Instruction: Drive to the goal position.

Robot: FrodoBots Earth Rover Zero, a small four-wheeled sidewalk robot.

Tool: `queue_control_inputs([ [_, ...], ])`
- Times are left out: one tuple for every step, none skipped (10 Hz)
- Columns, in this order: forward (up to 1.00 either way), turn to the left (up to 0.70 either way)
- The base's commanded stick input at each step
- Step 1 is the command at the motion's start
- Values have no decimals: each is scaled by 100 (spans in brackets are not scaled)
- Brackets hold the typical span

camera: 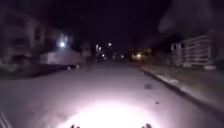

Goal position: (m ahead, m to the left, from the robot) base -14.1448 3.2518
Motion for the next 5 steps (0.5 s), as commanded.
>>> queue_control_inputs([
  [100,0],
  [100,0],
  [100,0],
  [100,0],
  [100,0],
])
